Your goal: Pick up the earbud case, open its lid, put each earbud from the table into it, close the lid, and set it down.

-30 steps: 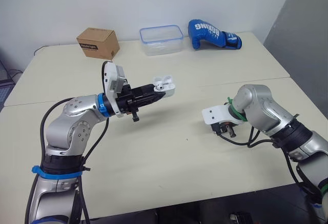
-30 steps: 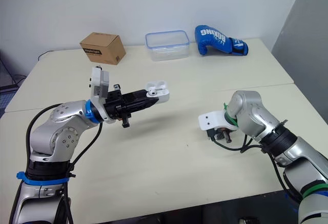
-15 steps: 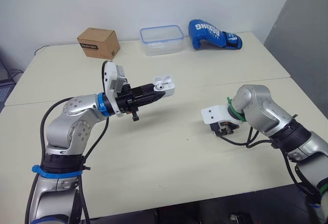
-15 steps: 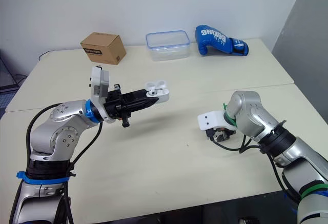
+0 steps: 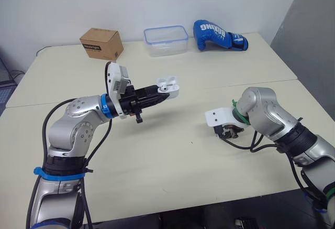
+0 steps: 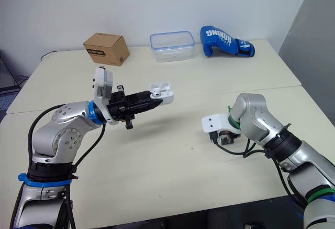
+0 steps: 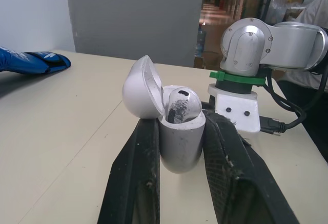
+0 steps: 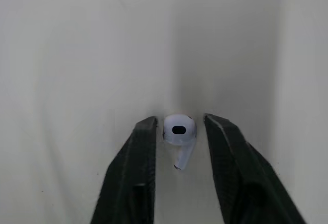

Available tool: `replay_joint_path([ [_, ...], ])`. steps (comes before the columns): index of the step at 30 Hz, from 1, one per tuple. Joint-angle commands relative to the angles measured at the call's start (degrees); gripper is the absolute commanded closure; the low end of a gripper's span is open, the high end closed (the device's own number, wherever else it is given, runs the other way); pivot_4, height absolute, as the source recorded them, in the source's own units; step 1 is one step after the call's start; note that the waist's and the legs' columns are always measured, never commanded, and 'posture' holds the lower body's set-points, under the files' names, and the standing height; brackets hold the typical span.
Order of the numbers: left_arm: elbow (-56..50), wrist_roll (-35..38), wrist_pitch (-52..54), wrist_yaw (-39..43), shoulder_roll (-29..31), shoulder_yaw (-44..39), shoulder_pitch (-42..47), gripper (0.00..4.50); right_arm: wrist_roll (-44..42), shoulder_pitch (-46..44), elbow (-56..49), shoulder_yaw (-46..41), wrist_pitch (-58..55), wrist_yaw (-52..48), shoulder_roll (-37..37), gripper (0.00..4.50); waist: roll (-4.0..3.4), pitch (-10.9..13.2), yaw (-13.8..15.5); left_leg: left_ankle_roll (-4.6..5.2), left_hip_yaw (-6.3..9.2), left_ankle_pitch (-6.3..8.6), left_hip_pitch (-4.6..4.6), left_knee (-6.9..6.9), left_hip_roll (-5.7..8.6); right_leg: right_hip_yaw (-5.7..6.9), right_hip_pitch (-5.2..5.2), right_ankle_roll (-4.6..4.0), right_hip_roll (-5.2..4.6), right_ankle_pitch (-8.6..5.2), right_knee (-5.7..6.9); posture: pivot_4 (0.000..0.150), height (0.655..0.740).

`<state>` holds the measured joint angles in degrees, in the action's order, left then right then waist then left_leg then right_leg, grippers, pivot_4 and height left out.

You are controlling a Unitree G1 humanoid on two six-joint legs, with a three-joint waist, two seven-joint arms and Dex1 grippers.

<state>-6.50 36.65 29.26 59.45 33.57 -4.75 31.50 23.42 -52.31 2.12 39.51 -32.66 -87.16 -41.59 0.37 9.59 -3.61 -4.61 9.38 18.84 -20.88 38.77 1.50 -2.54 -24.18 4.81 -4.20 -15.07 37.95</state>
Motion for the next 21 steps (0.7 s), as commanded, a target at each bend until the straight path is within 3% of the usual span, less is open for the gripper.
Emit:
replay_joint_path([
  [1, -1.1, 0.2, -1.4, 0.1, 0.0, -0.8, 0.8, 3.71, 0.3, 0.0, -1.1, -0.3, 0.4, -0.8, 0.0, 4.13, 0.0, 0.0, 0.0, 0.0, 0.0, 0.0, 0.0, 0.0, 0.0, 0.0, 0.0, 0.0, 0.0, 0.0, 0.0, 0.15, 0.74],
  [12, -0.7, 0.1, -2.0, 0.2, -0.2, -0.5, 1.1, 3.71, 0.7, -0.3, -1.4, -0.2, -0.1, -1.2, -0.2, 4.13, 0.0, 0.0, 0.0, 0.0, 0.0, 0.0, 0.0, 0.01, 0.0, 0.0, 0.0, 0.0, 0.0, 0.0, 0.0, 0.15, 0.74],
  [21, -0.5, -0.8, -2.9, -0.7, -0.8, -0.6, 0.7, 3.71, 0.3, 0.2, -2.4, -0.9, -1.8, -0.5, -0.2, 1.02, 0.0, 0.0, 0.2, 0.0, 0.0, 0.0, 0.0, 0.01, 0.0, 0.0, 0.0, 0.0, 0.0, 0.0, 0.0, 0.15, 0.74],
])
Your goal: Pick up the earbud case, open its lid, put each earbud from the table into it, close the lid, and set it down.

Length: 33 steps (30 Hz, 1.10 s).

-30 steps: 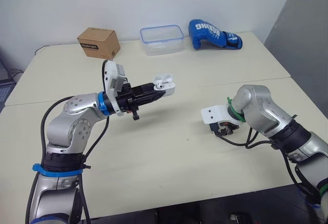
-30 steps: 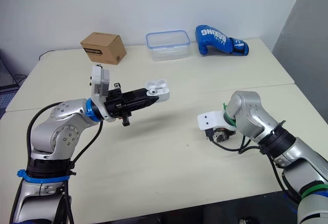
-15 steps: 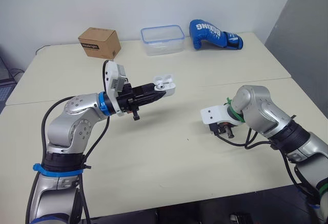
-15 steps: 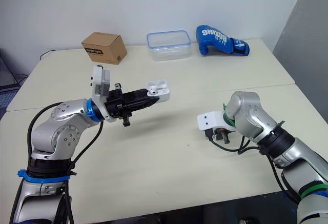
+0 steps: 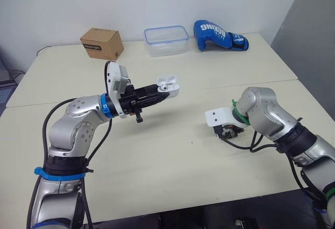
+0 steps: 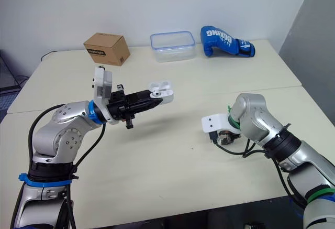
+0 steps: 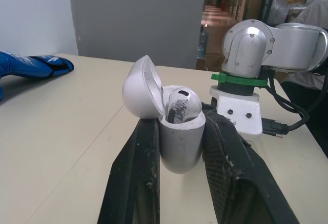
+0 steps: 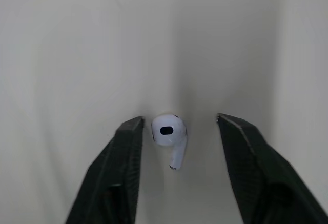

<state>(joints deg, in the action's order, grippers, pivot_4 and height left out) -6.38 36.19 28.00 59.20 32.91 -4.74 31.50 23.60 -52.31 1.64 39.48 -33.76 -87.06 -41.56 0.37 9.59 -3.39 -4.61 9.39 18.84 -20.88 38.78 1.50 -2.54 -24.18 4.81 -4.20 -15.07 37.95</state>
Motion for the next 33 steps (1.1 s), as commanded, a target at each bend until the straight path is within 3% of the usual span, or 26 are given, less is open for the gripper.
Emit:
replay_joint_path([
  [1, -0.4, -0.5, -1.8, -0.5, -0.2, -0.7, 0.8, 3.71, -0.1, 0.1, -2.1, -1.4, -1.1, -0.7, -0.5, 0.67, 0.0, 0.0, 0.0, 0.0, 0.0, 0.0, 0.0, 0.0, 0.0, 0.0, 0.0, 0.0, 0.0, 0.0, 0.0, 0.15, 0.74],
  [2, -0.2, -0.6, -1.9, -0.6, -0.4, -0.7, 0.8, 3.71, -0.4, -0.1, -2.2, -1.9, -1.7, -0.7, -0.8, 0.34, 0.0, 0.0, 0.0, 0.0, 0.0, 0.0, 0.0, 0.0, 0.0, 0.0, 0.0, 0.0, 0.0, 0.0, 0.0, 0.15, 0.74],
  [12, 1.1, -1.2, -2.6, -0.2, -1.1, -0.4, 1.5, 3.71, -0.8, 0.5, -3.5, -2.4, -4.1, 0.2, -1.0, 0.34, 0.0, 0.0, 0.1, 0.0, 0.0, 0.0, 0.0, 0.0, 0.01, 0.0, 0.0, 0.0, 0.0, 0.0, 0.0, 0.15, 0.74],
  [16, 1.0, -1.3, -2.6, -0.2, -1.1, -0.5, 1.4, 3.71, -1.1, 0.8, -3.9, -2.1, -4.7, -0.4, -1.0, 1.54, 0.0, 0.0, 0.1, 0.0, 0.0, 0.0, 0.0, 0.0, 0.0, 0.0, 0.0, 0.0, 0.0, 0.0, 0.01, 0.15, 0.74],
  [26, 0.5, -1.2, -2.3, -0.3, -1.0, -0.6, 1.0, 3.71, -0.4, 1.4, -2.9, -1.7, -3.9, 0.5, -0.8, 1.54, 0.0, 0.0, 0.1, 0.0, 0.0, 0.0, 0.0, 0.0, 0.0, 0.0, 0.0, 0.0, 0.0, 0.0, 0.0, 0.15, 0.74],
  [29, 0.7, -1.2, -2.3, -0.2, -0.9, -0.5, 1.1, 3.71, -0.3, 1.6, -2.9, -1.7, -3.7, 0.6, -0.9, 2.1, 0.0, 0.0, 0.1, 0.0, 0.0, 0.0, 0.0, 0.0, 0.0, 0.0, 0.0, 0.0, 0.0, 0.0, 0.0, 0.15, 0.74],
  [31, 0.7, -1.3, -2.3, -0.2, -0.9, -0.5, 1.1, 3.71, -0.3, 1.6, -2.8, -1.6, -3.4, 0.5, -1.1, 2.74, 0.0, 0.0, 0.1, 0.0, 0.0, 0.0, 0.0, 0.0, 0.0, 0.0, 0.01, 0.0, 0.0, 0.0, 0.0, 0.15, 0.74],
  [33, 0.7, -1.3, -2.3, -0.1, -0.9, -0.5, 1.2, 3.71, -0.2, 1.7, -2.8, -1.5, -2.9, 0.3, -1.3, 2.74, 0.0, 0.0, 0.1, 0.0, 0.0, 0.0, 0.0, 0.02, 0.0, 0.0, 0.01, 0.0, 0.0, 0.0, 0.02, 0.15, 0.74],
])
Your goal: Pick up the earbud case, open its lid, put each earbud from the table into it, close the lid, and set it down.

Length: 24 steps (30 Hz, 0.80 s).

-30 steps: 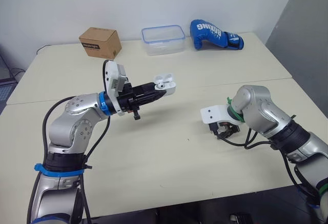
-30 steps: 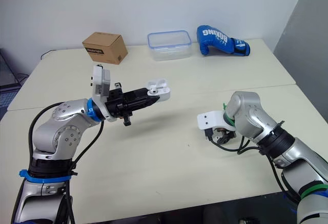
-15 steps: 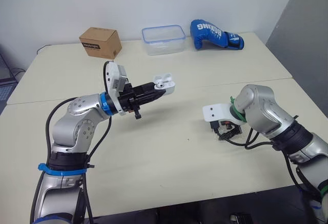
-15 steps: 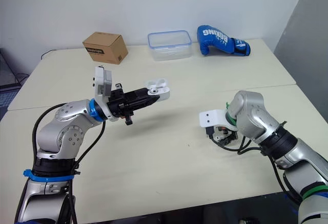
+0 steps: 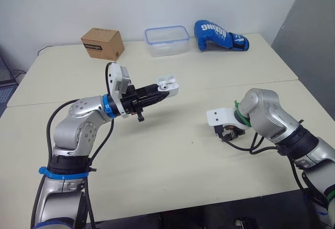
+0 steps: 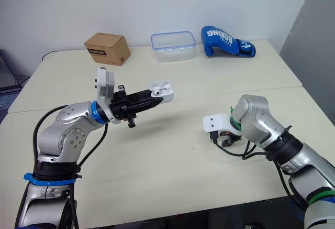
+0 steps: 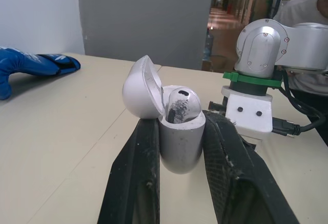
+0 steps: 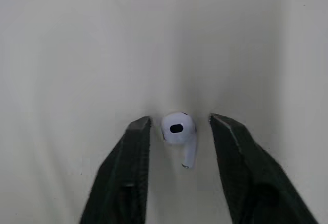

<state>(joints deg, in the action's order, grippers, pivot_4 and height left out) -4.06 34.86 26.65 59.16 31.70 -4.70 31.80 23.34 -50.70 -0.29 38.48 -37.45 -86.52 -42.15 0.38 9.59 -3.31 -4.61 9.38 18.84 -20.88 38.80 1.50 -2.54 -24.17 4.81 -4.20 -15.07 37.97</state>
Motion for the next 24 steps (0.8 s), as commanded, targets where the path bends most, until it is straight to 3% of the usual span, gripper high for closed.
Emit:
replay_joint_path([
  [1, -1.6, 0.1, -0.9, -0.1, 0.4, -0.6, 0.8, 3.71, 0.1, 0.1, -0.8, -0.5, 0.9, -0.3, -0.8, 2.74, 0.0, 0.0, 0.0, 0.0, 0.0, 0.0, 0.0, 0.0, 0.0, 0.0, 0.0, 0.0, 0.0, 0.0, 0.01, 0.15, 0.74],
  [8, -1.7, 0.1, -0.8, -0.1, 0.4, -0.6, 0.8, 3.71, 0.3, 0.1, -0.5, -0.5, 1.8, -0.3, -0.9, 2.74, 0.0, 0.0, 0.0, 0.0, 0.01, 0.0, 0.0, 0.01, 0.0, 0.0, 0.0, 0.0, 0.0, 0.0, -0.01, 0.15, 0.74],
  [14, -2.0, 0.2, -0.6, -0.3, 0.6, -0.8, 0.6, 3.71, 0.3, 0.2, -0.7, -0.6, 2.3, -0.4, -0.9, 4.12, 0.0, 0.0, 0.0, 0.0, 0.01, 0.0, 0.0, 0.01, 0.0, 0.01, 0.0, 0.0, 0.0, 0.0, 0.0, 0.15, 0.74],
  [24, -2.0, -0.2, -1.1, -0.9, 0.1, -0.8, 0.4, 3.71, -0.8, 0.4, -3.1, -2.1, -1.2, -1.3, -1.4, 4.12, 0.0, 0.0, 0.0, 0.0, 0.0, 0.0, 0.0, 0.01, 0.0, 0.0, 0.0, 0.0, 0.0, 0.0, -0.01, 0.15, 0.74],
])
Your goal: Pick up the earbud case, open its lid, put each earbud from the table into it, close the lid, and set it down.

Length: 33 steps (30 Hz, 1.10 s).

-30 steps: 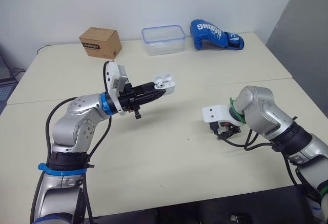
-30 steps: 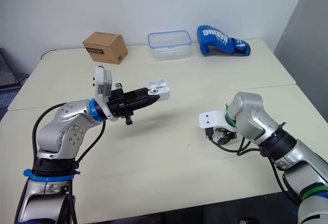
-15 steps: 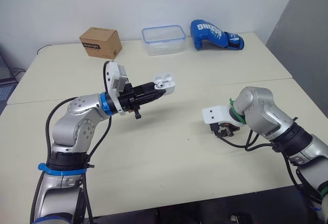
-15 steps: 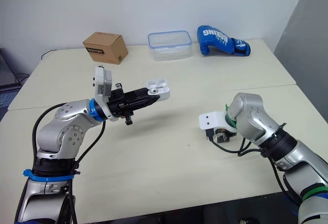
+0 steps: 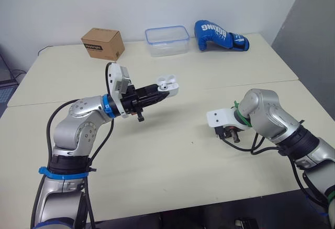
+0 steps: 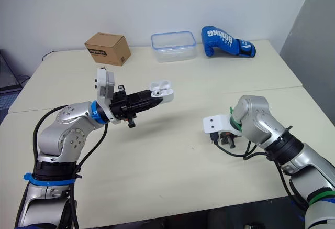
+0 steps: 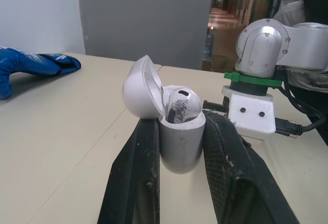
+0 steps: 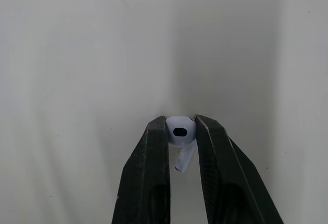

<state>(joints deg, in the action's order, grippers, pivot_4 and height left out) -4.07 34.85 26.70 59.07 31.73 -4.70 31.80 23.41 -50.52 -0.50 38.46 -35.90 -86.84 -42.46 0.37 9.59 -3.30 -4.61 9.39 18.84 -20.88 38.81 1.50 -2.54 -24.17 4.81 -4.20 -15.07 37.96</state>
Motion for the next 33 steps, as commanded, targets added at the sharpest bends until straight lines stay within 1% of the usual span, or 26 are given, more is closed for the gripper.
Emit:
replay_joint_path([
  [1, -1.9, -0.3, -1.4, -1.2, -0.1, -0.9, 0.3, 3.71, -1.5, 0.0, -3.6, -3.1, -4.4, -1.1, -1.2, 4.12, 0.0, 0.0, 0.0, 0.0, 0.0, 0.0, 0.0, 0.0, 0.0, 0.0, 0.0, 0.0, 0.0, 0.0, 0.0, 0.15, 0.74],
  [7, -1.5, -0.6, -2.7, -2.5, -0.7, -1.6, -0.6, 3.71, -7.5, 0.0, -7.1, -13.8, -16.8, 3.5, -0.9, 4.12, 0.0, 0.0, 0.1, 0.0, 0.01, 0.0, -0.01, -0.01, 0.0, 0.0, -0.01, 0.0, 0.0, 0.0, 0.0, 0.15, 0.74],
  [9, -0.9, -0.8, -3.2, -2.5, -0.8, -1.6, -0.6, 3.71, -11.0, 0.7, -8.4, -19.4, -23.5, 6.6, 1.3, 4.12, 0.0, 0.0, 0.1, 0.0, 0.02, 0.0, -0.01, -0.01, 0.0, 0.0, 0.0, 0.0, 0.0, 0.0, 0.0, 0.15, 0.74],
  [12, 0.5, -1.2, -4.2, -2.4, -1.0, -1.6, -0.4, 3.71, -15.9, 1.7, -11.1, -29.3, -30.0, 13.3, 7.3, 4.12, 0.0, 0.0, 0.1, 0.0, 0.02, 0.0, -0.01, -0.02, -0.02, 0.0, -0.01, -0.01, 0.01, 0.0, 0.02, 0.15, 0.74],
  [15, 1.7, -1.5, -5.0, -2.1, -1.3, -1.1, -0.1, 3.71, -20.4, 0.7, -13.5, -41.0, -37.6, 21.5, 16.8, 4.12, 0.0, 0.0, 0.0, 0.0, 0.0, 0.0, 0.0, -0.01, -0.02, -0.02, -0.02, -0.01, 0.01, 0.01, 0.05, 0.15, 0.74],
  [17, 2.5, -1.7, -5.4, -1.9, -1.6, -0.9, 0.2, 3.71, -23.0, -1.3, -15.1, -46.0, -43.2, 25.2, 21.2, 4.12, 0.0, 0.0, 0.1, 0.0, 0.02, 0.0, 0.0, -0.01, 0.01, -0.03, -0.03, -0.01, 0.0, 0.01, 0.08, 0.15, 0.74],
  [19, 3.2, -1.8, -5.5, -1.7, -1.8, -0.8, 0.7, 3.71, -25.3, -2.9, -17.2, -49.2, -46.2, 28.8, 24.5, 4.12, -0.01, 0.0, 0.1, 0.0, 0.02, 0.0, -0.01, -0.01, 0.04, -0.03, -0.04, -0.01, -0.02, 0.01, 0.08, 0.15, 0.74],
  [25, 4.9, -2.1, -6.0, -1.2, -2.1, -0.6, 1.7, 3.71, -31.9, -4.8, -23.1, -54.2, -49.6, 36.5, 30.8, 4.12, -0.02, 0.0, 0.0, 0.0, 0.04, 0.0, -0.01, -0.02, 0.03, -0.01, -0.04, -0.01, -0.02, 0.01, 0.09, 0.15, 0.74],
  [27, 5.3, -2.1, -5.9, -1.1, -2.3, -0.6, 2.0, 3.71, -33.8, -5.1, -24.6, -54.2, -49.3, 38.6, 32.3, 4.12, -0.04, 0.0, 0.0, 0.0, 0.04, 0.0, 0.0, -0.02, 0.03, -0.01, -0.06, -0.01, -0.02, 0.01, 0.14, 0.15, 0.74],
  [28, 5.4, -1.9, -5.7, -1.1, -2.5, -0.6, 2.3, 3.71, -34.5, -5.0, -25.3, -53.7, -48.5, 40.0, 33.3, 4.12, -0.04, 0.0, 0.0, 0.0, 0.04, 0.0, 0.01, -0.02, 0.03, -0.02, -0.06, -0.01, -0.02, 0.01, 0.14, 0.15, 0.74],
  [31, 5.7, -1.8, -5.2, -1.3, -3.0, -0.4, 3.0, 3.71, -34.4, -3.2, -26.3, -50.9, -40.6, 45.7, 36.2, 4.12, -0.04, 0.0, -0.1, 0.0, 0.04, 0.0, 0.01, -0.02, 0.03, -0.02, -0.06, -0.01, -0.02, 0.01, 0.14, 0.15, 0.74],
  [33, 5.7, -1.8, -5.0, -1.3, -3.2, -0.3, 3.3, 3.71, -34.5, -2.2, -26.1, -49.3, -37.3, 48.7, 37.3, 4.12, -0.04, 0.0, -0.1, 0.0, 0.03, 0.0, 0.01, -0.03, 0.03, -0.02, -0.07, -0.01, -0.02, 0.01, 0.13, 0.15, 0.74],
])
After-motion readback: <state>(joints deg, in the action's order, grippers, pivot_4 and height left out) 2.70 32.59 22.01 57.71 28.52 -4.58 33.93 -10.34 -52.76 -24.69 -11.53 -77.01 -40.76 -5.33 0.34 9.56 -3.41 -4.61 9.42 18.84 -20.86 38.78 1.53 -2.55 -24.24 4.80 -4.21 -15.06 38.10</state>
